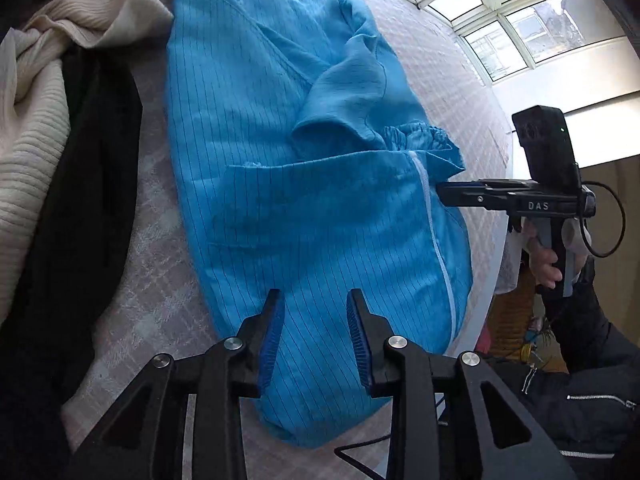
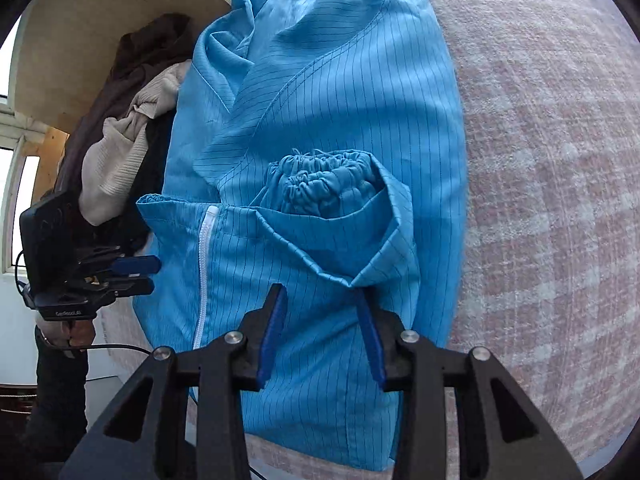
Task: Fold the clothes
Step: 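Lower the folded hem onto the coat and open both grippers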
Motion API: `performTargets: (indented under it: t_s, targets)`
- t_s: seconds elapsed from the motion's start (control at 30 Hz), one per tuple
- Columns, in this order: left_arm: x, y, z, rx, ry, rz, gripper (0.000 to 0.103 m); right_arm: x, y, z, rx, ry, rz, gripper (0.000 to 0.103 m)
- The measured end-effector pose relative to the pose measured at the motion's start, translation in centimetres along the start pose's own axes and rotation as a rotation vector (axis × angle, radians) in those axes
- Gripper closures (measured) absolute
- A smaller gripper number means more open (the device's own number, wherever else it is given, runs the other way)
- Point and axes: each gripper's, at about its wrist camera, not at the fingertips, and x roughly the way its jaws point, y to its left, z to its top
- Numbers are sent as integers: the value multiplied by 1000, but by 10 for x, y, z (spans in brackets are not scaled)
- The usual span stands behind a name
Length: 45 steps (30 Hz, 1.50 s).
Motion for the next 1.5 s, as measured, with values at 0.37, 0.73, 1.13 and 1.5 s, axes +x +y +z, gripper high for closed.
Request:
performTargets:
  t_s: [0.37, 0.73, 1.13, 1.5]
  targets:
    - [5, -1, 30, -7, -63, 27, 75, -51, -2, -31, -163, -84, -135, 63]
    - [59, -83, 44, 210, 81, -30, 75, -8, 11, -44, -346, 47, -277, 63]
    - [59, -81, 57, 224, 22, 85, 75, -28, -23, -63, -266, 144, -4, 99]
    - [-5, -65, 31, 227, -83, 92, 76, -91, 2, -37, -307, -79, -212, 76]
